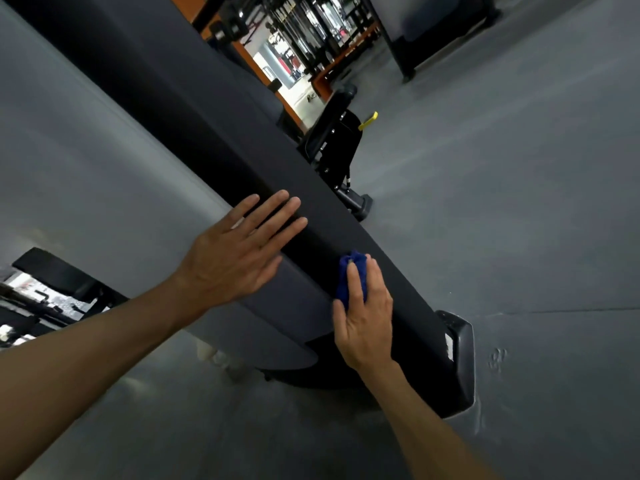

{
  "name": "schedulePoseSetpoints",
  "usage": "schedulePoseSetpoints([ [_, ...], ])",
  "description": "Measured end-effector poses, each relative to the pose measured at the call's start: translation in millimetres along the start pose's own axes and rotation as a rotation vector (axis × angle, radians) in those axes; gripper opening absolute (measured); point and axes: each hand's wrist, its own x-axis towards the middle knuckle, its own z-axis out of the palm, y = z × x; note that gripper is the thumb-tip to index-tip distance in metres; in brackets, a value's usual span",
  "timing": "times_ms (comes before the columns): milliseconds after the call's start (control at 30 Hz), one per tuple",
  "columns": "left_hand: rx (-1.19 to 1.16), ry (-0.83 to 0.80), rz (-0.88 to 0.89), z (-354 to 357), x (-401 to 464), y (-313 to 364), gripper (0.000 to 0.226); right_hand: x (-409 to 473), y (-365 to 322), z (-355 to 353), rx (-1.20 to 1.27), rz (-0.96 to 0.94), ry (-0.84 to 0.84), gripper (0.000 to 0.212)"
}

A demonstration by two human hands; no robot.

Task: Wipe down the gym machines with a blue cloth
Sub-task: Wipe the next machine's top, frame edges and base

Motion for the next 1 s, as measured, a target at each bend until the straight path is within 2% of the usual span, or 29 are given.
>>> schedulePoseSetpoints([
  [100, 0.012, -0.011, -0.021, -3.7, -6.4, -8.2, 0.066, -6.9, -1.9, -2.1, 0.054, 0.116, 0.002, 0.069],
  [167, 0.010, -0.010, -0.053, -4.0, -11.8, -16.6, 0.069, 5.8, -23.0, -4.9, 0.090, 0.128, 0.007, 0.070],
  [400, 0.064, 0.010, -0.155, 4.5, -28.8, -46.2, 0.075, 138.3, -123.6, -22.3, 0.014, -0.245, -0.078, 0.064],
  [500, 0.053, 0.045, -0.143, 10.0, -31.4, -50.7, 0.073, 128.7, -102.3, -22.6, 0.000, -0.305, -0.080, 0.066],
  [667, 0.006, 0.139, -0.141, 24.2, -30.6, -52.9, 0.071, 57.3, -29.8, -22.7, 0.015, -0.191, -0.106, 0.067],
  [767, -0.021, 0.169, -0.108, 26.2, -28.1, -58.2, 0.067, 62.0, -24.0, -25.4, -0.028, -0.220, -0.143, 0.067],
  [867, -0.052, 0.186, -0.136, 24.1, -32.9, -76.6, 0.067, 95.7, -61.4, -27.1, -0.033, -0.285, -0.130, 0.065],
  [1000, -0.048, 0.256, -0.360, 15.5, -39.8, -125.6, 0.071, 181.3, -155.1, -22.7, -0.034, -0.434, -0.039, 0.062],
])
